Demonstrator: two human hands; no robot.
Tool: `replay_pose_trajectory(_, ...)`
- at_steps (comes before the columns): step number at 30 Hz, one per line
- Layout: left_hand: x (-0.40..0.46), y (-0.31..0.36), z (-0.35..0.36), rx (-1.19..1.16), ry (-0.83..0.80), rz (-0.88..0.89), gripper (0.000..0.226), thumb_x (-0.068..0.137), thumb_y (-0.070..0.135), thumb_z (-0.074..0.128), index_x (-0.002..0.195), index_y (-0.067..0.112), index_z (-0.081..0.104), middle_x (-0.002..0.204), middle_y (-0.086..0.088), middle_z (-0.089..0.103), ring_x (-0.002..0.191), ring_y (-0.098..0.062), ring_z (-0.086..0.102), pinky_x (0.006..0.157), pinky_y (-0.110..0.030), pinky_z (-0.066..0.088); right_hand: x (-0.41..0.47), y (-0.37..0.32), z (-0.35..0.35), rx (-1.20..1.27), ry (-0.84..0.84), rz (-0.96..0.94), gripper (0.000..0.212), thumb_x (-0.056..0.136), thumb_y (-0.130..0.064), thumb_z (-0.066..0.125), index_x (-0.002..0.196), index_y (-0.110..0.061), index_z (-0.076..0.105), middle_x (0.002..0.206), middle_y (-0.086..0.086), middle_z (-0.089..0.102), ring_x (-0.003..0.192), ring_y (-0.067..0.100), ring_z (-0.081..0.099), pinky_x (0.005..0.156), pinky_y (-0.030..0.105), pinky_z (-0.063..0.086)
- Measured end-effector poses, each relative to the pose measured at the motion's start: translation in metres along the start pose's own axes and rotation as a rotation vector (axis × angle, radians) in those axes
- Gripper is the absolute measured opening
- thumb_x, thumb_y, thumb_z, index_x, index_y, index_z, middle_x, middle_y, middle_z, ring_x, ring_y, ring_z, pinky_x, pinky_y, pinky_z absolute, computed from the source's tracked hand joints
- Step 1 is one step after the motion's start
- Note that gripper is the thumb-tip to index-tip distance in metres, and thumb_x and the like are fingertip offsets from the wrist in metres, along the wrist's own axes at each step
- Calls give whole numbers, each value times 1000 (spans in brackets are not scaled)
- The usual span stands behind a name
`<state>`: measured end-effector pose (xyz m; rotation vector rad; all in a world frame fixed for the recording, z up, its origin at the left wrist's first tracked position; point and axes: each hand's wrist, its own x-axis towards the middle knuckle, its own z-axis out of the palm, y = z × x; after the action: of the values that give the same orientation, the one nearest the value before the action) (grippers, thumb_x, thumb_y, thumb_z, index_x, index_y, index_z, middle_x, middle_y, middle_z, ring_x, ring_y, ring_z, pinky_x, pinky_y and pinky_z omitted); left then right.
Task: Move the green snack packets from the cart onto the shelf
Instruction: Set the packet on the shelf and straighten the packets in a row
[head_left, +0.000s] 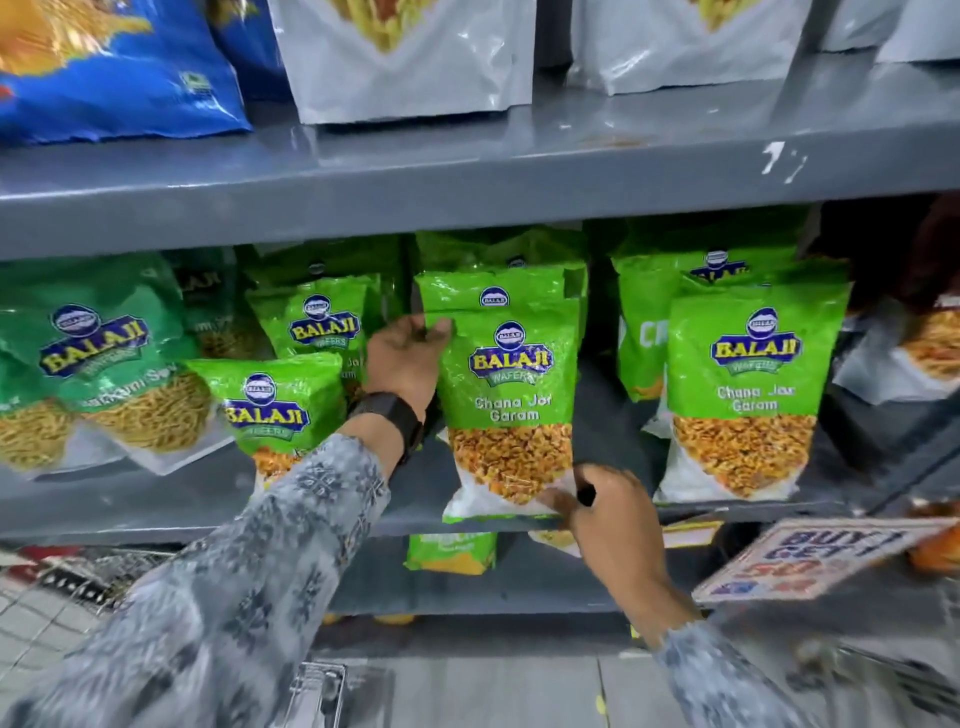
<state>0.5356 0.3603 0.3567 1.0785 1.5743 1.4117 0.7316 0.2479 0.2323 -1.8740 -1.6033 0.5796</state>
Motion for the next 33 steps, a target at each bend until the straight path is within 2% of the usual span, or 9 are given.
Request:
replay_pose_trajectory(4,-26,-22,-18,-30,-116,-103,43,91,22,69,132,13,58,96,0,69,89,-10,64,84,-26,49,4,-9,-15,278,-91,-13,29,65,-52,84,83,-33,70,81,-7,72,82,16,66,71,37,54)
replay_pose_trajectory(6,-42,-39,-27,-23,-200,-118,37,91,25,69,126,24,59,99,6,71,97,-13,65,83,-22,49,20,-30,-28,559,-74,16,43,59,-60,82,99,-47,73,96,-20,76,89,-2,69,80,19,53)
replay_pose_trajectory(9,-44,-45,-28,-44,-200,-91,30,94,24,64,125,21,63,95,12,70,87,-6,64,79,-19,52,66,-62,-46,750,-39,107,58,60,-66,82,100,-24,75,85,-18,73,74,-4,64,74,23,46)
replay_pose_trajectory(13,-23,-19,-18,-53,-103,-90,35,91,19,68,124,7,63,86,9,67,79,-1,61,92,-35,52,105,-88,-60,743,83,179,31,77,-32,86,61,-21,63,62,-12,64,68,11,57,71,28,43)
replay_pose_trajectory(18,-16,-5,-14,-94,-61,-23,16,87,9,72,86,18,59,80,2,66,78,-13,61,83,-30,52,115,-86,-64,728,206,26,32,79,-21,86,61,-22,60,64,-8,64,68,14,58,75,31,49)
replay_pose_trajectory(22,-25,-16,-21,-86,-100,-22,34,88,16,72,120,10,63,79,8,70,76,-5,65,85,-31,54,105,-77,-57,779,148,2,24,79,-31,86,91,-20,68,86,13,70,82,18,62,82,33,52)
replay_pose_trajectory(25,-46,-45,-37,-8,-262,-71,60,83,18,77,138,14,51,95,3,73,75,5,69,71,-13,55,72,-51,-48,731,-13,27,69,66,-56,83,123,-23,64,95,-7,75,93,10,73,79,20,55)
replay_pose_trajectory(28,-70,-82,-50,217,-536,-119,74,78,13,82,141,16,43,117,-7,72,98,-7,72,86,-25,60,35,-17,-28,494,-212,48,65,62,-51,88,118,-27,67,101,-9,78,95,10,75,79,22,56)
replay_pose_trajectory(33,-77,-96,-50,581,-471,71,80,80,36,78,149,23,39,122,-6,69,114,-27,65,99,-46,52,23,0,-12,285,-154,2,35,78,-32,86,108,-20,71,95,-2,78,85,12,71,71,24,51)
